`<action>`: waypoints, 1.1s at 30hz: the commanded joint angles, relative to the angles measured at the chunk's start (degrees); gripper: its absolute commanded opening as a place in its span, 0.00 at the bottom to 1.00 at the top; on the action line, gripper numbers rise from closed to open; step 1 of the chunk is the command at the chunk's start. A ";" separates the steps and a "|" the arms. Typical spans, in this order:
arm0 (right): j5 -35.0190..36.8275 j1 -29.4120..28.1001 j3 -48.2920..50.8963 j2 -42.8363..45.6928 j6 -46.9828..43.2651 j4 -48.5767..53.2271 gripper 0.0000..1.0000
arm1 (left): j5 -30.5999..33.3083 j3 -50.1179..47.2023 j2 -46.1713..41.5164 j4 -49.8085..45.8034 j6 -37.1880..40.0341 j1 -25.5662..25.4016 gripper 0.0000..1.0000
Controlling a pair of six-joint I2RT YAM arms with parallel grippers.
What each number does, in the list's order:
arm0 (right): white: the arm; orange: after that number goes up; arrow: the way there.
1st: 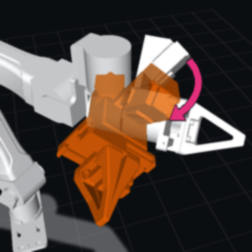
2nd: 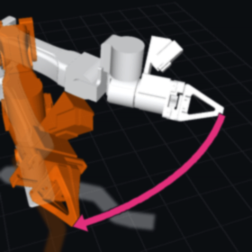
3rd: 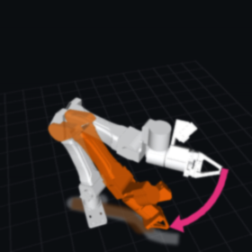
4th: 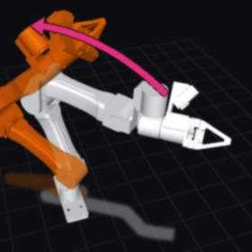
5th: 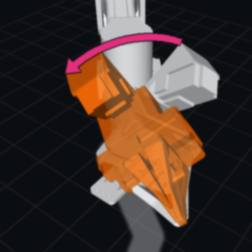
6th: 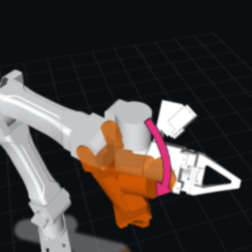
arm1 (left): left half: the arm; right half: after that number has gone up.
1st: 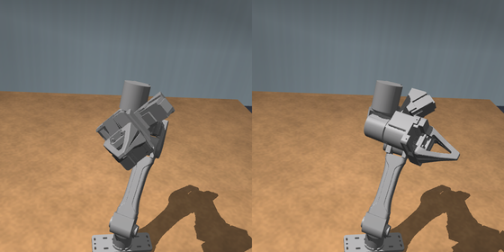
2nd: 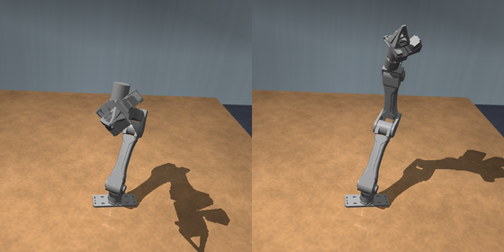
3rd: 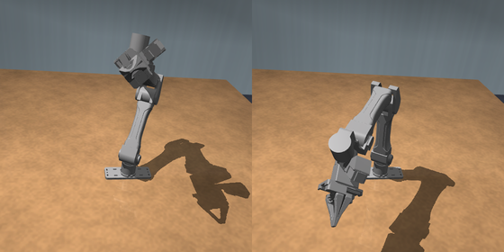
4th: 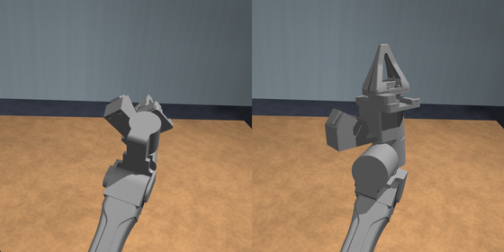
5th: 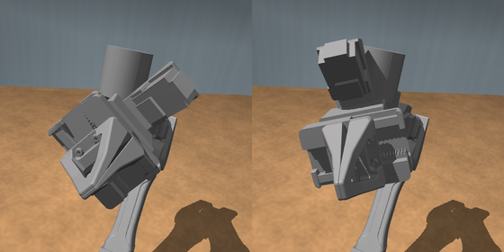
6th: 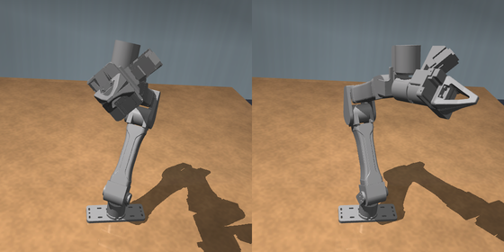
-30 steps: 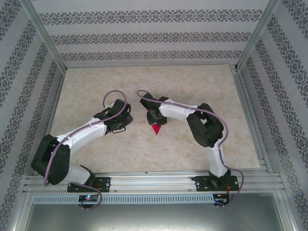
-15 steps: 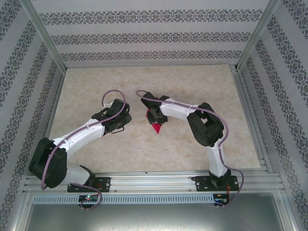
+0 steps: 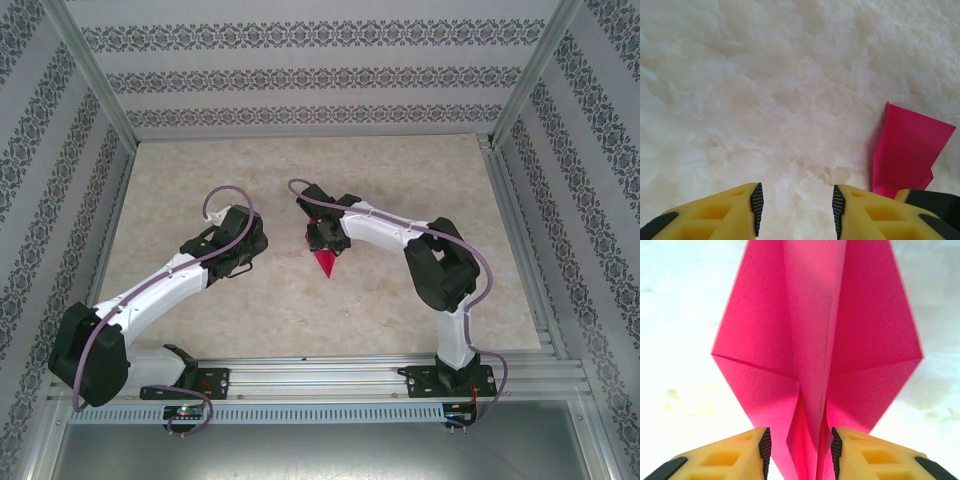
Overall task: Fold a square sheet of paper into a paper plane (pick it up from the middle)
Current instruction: Move the paper plane to the center of the table.
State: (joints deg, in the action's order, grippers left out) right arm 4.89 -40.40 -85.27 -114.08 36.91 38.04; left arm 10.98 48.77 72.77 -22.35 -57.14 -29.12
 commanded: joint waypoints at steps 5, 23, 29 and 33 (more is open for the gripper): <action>4.82 0.46 1.63 10.36 -0.44 2.20 0.41 | 3.81 -0.96 -2.95 -2.17 3.54 0.64 0.47; 39.73 15.74 35.43 46.70 -20.80 -23.96 0.92 | 28.74 0.30 -4.69 -3.71 20.72 3.39 1.00; 32.49 25.99 44.39 42.11 -26.19 -34.90 0.94 | 28.79 -2.99 -1.64 4.43 30.51 11.60 1.00; 25.32 29.70 49.59 39.06 -28.13 -43.85 0.94 | 28.83 -7.55 -1.56 13.00 34.53 15.69 1.00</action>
State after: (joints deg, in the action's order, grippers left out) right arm 35.42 -12.19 -37.80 -73.78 12.10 3.66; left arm 38.00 43.88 71.16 -16.97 -28.93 -15.40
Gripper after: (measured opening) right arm 0.942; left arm 0.999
